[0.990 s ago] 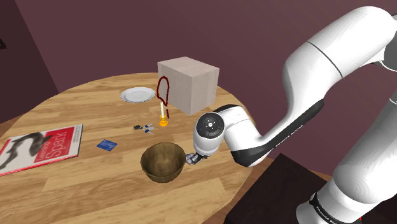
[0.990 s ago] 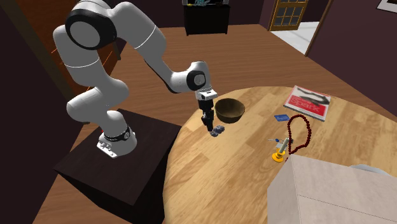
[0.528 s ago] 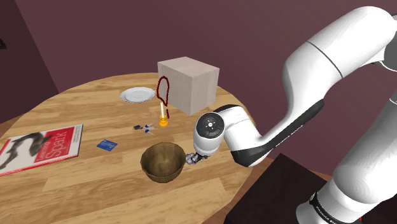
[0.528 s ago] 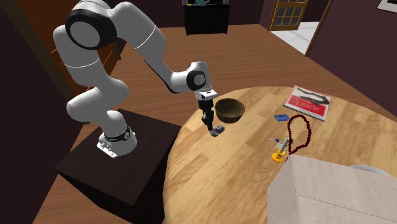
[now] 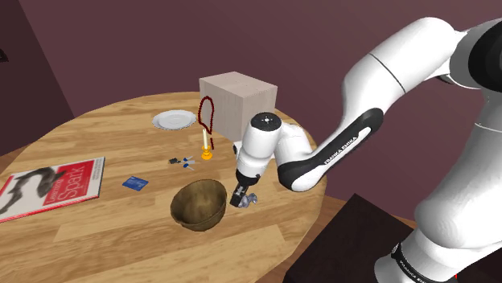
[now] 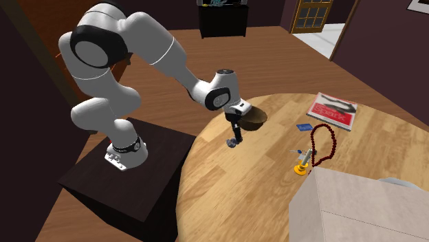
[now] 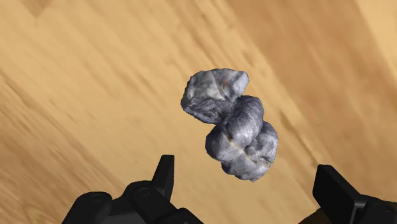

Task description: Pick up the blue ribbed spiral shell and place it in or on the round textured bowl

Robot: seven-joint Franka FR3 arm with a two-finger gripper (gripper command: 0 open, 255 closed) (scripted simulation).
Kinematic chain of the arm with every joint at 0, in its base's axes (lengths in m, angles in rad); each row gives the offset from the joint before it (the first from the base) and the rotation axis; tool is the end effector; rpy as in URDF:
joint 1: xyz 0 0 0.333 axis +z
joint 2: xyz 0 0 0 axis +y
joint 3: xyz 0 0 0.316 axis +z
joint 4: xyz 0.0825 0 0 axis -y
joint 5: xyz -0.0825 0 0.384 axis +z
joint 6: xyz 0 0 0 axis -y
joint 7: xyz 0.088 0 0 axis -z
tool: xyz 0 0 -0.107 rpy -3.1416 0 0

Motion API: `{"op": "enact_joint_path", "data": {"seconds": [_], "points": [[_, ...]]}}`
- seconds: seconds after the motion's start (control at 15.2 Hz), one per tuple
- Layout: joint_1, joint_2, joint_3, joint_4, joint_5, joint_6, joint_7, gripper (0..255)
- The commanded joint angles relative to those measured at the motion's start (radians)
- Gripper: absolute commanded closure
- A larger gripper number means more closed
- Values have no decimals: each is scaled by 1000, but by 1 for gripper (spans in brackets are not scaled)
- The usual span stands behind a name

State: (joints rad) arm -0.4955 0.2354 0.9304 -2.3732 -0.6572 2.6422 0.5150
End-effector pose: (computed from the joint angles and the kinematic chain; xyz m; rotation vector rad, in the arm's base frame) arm 0.4588 0.2351 0.2771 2.9745 0.6794 0.3485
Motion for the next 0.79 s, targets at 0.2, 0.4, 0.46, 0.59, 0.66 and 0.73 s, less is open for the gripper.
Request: {"op": "enact_joint_path", "data": {"seconds": [0.2,0.4,0.46,0.59,0.66,0.73], "points": [[61,94,-80,36,-117,21,47,0],[84,119,-109,46,-154,26,72,0],[84,119,-109,46,-154,26,72,0],[84,119,-109,46,-154,26,72,0],[84,119,-109,46,-154,26,72,0],[84,119,-109,46,-154,26,72,0]]}}
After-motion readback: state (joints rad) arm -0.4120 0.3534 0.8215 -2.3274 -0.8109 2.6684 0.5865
